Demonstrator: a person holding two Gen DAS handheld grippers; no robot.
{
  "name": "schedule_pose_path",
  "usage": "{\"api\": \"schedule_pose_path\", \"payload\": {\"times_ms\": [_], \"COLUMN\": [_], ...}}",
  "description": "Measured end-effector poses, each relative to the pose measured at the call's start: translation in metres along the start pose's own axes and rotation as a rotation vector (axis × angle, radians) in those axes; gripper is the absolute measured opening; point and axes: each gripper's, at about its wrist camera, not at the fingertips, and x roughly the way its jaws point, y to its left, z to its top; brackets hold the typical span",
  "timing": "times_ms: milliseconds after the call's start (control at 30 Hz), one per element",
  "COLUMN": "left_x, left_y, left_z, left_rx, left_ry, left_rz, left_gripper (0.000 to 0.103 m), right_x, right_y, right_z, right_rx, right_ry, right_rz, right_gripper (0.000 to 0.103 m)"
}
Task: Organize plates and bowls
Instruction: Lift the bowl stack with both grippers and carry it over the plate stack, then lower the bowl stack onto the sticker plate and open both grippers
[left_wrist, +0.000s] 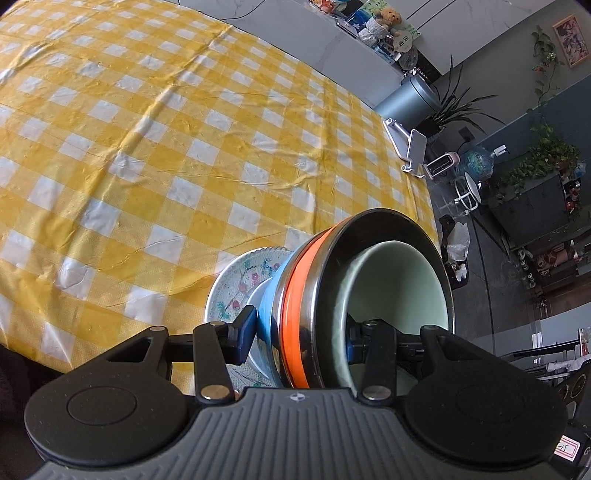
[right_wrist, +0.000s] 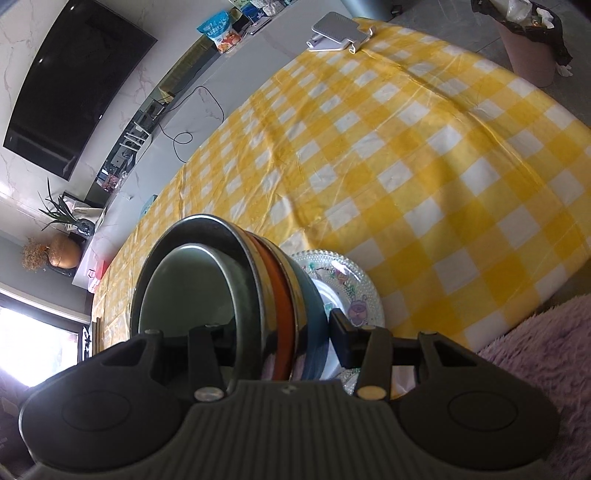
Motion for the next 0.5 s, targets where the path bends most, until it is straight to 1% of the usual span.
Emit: {"api": "schedule_pose_path", "payload": {"times_ms": [333,500], "left_x": [0.014,0.020], "left_y": [0.004,0.006], "left_z": [0.004,0.006], "left_rx": [-0.017,-0.023], "left_ry": [0.019,0.027], "left_rz": [0.025,0.024], "left_gripper": [0.050,0.050], "right_x": [0.016,0.019], "right_y": [-0.006,-0.006], "right_z": [0.004,0.003], "right_rx": [0.021,0.026], "right_ry": [0.024,0.030], "right_rz": [-0.007,-0.019], "right_gripper": [0.045,0.045]}}
